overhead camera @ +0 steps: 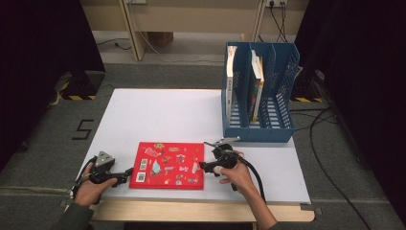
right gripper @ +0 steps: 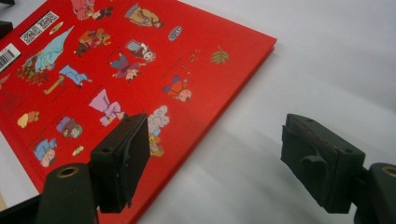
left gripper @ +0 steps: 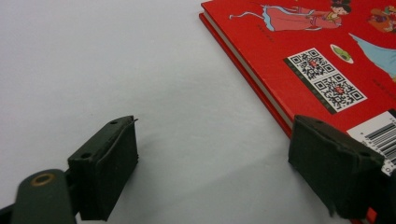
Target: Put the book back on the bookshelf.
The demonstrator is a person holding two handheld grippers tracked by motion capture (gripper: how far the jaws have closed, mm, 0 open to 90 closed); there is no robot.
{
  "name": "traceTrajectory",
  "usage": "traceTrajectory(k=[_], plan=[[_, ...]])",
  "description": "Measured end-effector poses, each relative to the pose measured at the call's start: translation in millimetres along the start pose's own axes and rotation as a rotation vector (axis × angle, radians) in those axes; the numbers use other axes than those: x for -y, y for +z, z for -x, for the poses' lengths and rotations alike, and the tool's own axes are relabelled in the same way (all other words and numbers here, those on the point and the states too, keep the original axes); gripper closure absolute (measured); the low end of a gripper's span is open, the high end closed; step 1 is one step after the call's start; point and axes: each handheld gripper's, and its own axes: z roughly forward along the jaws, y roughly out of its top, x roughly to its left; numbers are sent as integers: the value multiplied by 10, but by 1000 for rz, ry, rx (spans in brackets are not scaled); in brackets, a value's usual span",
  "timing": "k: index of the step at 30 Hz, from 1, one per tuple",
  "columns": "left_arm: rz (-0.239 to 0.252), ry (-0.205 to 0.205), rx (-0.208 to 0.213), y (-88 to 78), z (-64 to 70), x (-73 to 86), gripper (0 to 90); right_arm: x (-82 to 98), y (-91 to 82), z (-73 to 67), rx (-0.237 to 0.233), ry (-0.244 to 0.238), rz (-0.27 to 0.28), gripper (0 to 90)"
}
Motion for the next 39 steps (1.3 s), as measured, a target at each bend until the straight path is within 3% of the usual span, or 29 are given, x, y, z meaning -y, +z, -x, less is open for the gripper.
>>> traceTrajectory(k=[5,10,13,17,20,26,29,36,39], plan=[[-6,3,5,-12,19,-2,193,-16,96,-47,-16,23,-6,248],[-1,17,22,-30,64,-7,294,-38,147,-76,-12,12,-5,250],[-2,30,37,-26,95,-11,303,-39,169,-78,-4,17,-5,250],[6,2,133,-25,147,-20,284,-39,195,-54,16,8,-7,254],[2,34,134,-12,222,-38,241,-42,183,-14,13,42,2,256],[-2,33,134,-1,229,-36,226,-40,189,10,28,68,21,262],[-14,61,111,3,239,-30,192,-44,199,5,32,65,17,251],[-20,70,94,3,256,-29,192,-23,224,-58,55,51,33,270],[-21,70,91,2,259,-27,192,-14,220,-82,62,75,37,272]])
